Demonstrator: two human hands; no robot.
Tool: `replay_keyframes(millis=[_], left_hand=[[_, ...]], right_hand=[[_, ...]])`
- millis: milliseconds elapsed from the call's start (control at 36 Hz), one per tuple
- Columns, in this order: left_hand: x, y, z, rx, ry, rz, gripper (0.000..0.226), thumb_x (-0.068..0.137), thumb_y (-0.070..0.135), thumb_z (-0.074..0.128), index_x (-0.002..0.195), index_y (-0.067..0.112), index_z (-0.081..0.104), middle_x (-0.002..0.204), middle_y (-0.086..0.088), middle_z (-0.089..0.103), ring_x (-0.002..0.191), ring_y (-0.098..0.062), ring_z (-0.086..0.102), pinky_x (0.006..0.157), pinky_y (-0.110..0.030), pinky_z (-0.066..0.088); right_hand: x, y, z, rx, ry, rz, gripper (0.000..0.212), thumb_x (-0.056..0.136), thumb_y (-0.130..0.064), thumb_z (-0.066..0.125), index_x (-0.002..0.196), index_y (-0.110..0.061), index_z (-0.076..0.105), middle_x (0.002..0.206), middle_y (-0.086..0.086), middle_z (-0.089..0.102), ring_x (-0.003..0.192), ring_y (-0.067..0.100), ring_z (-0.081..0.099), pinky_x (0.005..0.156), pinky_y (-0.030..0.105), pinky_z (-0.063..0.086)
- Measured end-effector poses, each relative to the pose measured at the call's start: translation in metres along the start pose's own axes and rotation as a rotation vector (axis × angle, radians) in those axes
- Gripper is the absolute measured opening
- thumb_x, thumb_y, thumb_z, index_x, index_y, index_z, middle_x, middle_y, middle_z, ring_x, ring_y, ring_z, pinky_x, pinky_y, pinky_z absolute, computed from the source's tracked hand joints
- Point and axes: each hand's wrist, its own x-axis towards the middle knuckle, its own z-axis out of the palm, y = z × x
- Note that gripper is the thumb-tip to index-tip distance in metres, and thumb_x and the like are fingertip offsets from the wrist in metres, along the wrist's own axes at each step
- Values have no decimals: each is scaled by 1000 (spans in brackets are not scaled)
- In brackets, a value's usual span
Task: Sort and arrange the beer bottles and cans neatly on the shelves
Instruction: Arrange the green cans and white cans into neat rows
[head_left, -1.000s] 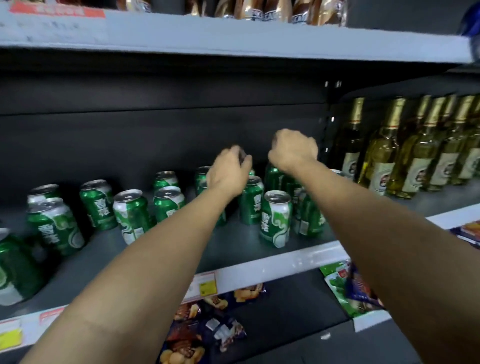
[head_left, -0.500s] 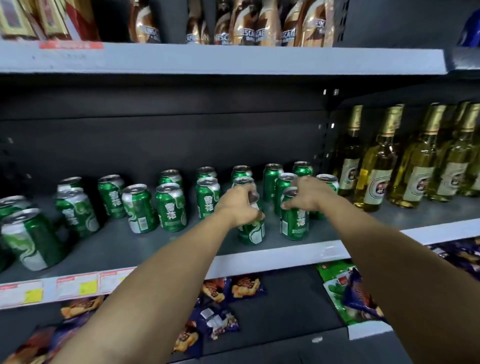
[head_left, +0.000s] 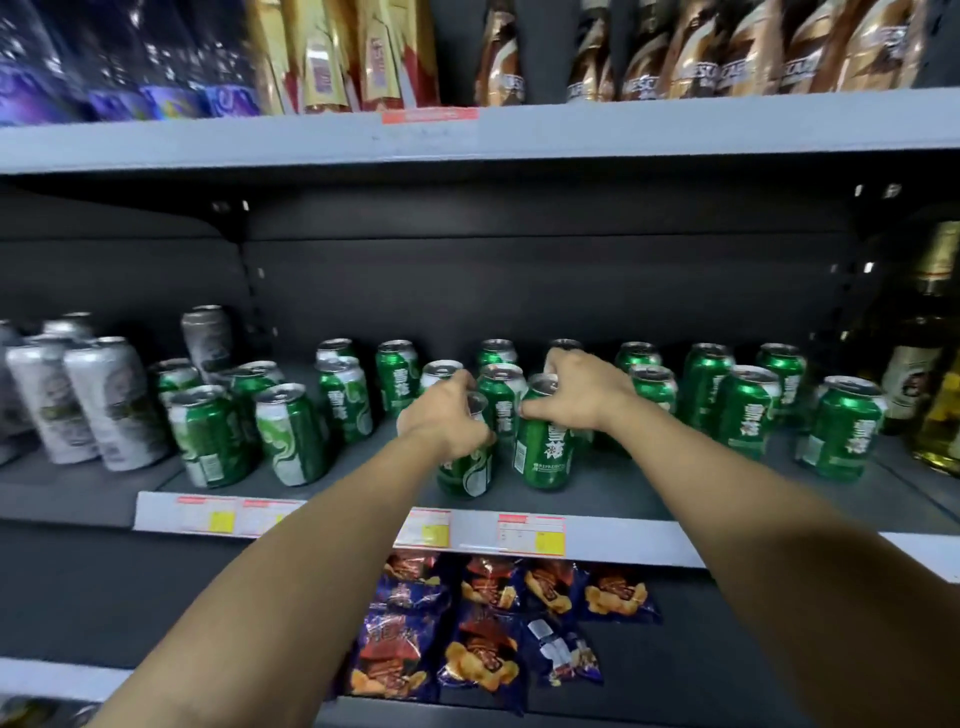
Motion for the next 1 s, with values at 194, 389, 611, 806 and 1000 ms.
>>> replay_keyframes(millis=[194, 389, 611, 806, 1000], left_hand=[[18, -61, -38, 77, 1, -21, 61, 74, 29, 72, 129, 30, 46, 121, 7, 62, 106, -21, 60, 84, -32, 51], [42, -104, -53, 65, -68, 31, 56, 68, 29, 75, 116, 26, 47, 115, 5, 60, 99, -24, 61, 83, -37, 54], [67, -117, -63, -110, -184, 132, 50, 76, 48, 75, 103, 20, 44, 97, 2, 57, 88, -20, 56, 73, -31, 44], [104, -87, -59, -165, -130, 178, 41, 92, 25, 58, 132, 22, 49, 130, -9, 58, 114, -28, 55, 95, -33, 46], [126, -59, -49, -69, -471, 246, 78, 87, 7, 63, 154, 20, 24, 157, -7, 29, 139, -25, 37, 107, -28, 39]], right_hand=[[25, -70, 22, -5, -61, -8, 56, 75, -58, 68, 108, -18, 48, 119, 3, 56, 106, 25, 56, 77, 32, 44], [40, -112, 34, -30, -71, 48, 56, 76, -56, 68, 111, -19, 47, 113, 2, 55, 100, 25, 56, 78, 34, 45], [47, -127, 44, -112, -157, 87, 67, 74, -61, 70, 118, -17, 47, 128, 4, 56, 114, 26, 54, 80, 33, 42], [52, -135, 23, -42, -532, 104, 93, 79, -41, 78, 151, -18, 24, 151, 6, 37, 122, 29, 53, 90, 33, 50], [59, -128, 25, -166, -490, 34, 87, 75, -48, 78, 145, -22, 34, 141, 2, 48, 112, 24, 58, 94, 40, 50]])
